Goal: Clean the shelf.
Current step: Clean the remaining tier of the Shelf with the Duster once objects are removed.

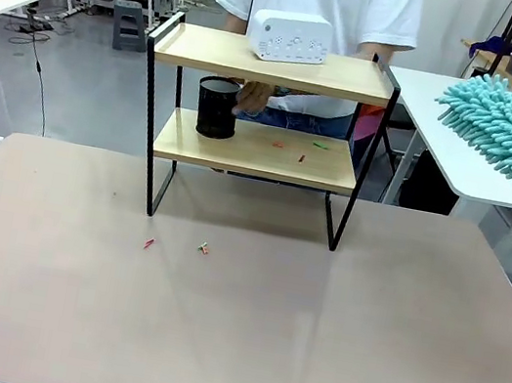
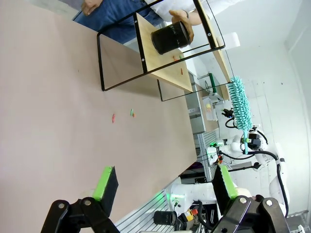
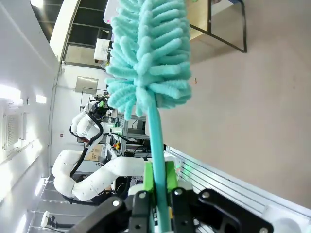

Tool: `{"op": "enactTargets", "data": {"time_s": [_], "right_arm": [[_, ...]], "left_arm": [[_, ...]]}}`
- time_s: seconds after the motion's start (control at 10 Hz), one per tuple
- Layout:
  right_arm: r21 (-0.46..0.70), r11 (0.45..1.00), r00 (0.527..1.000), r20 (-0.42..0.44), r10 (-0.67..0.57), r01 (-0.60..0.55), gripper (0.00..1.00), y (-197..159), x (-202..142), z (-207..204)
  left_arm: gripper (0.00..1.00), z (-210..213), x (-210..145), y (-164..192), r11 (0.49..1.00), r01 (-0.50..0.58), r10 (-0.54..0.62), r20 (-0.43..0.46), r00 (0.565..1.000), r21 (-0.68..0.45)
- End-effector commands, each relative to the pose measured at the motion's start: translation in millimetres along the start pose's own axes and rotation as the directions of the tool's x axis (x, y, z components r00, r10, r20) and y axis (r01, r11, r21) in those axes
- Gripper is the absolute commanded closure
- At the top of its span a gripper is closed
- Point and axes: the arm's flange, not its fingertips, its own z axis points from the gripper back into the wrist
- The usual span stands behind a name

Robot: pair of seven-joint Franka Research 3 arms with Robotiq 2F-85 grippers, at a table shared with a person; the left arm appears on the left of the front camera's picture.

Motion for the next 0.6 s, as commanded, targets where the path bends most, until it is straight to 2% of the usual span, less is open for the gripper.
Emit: {"op": "enactTargets", "data": {"time_s": [0.0,0.5], "right_arm": [[0.017,1.0,1.0,0.002,0.022,-0.022,0.88,0.8,3.3,2.2],[0.017,1.0,1.0,0.002,0.022,-0.022,0.88,0.8,3.3,2.2]], "left_arm": [[0.0,-1.6,0.8,-1.2,1.0,0.018,-0.018,0.017,1.0,-0.022],[0.0,-1.6,0.8,-1.2,1.0,0.018,-0.018,0.017,1.0,-0.022]]}}
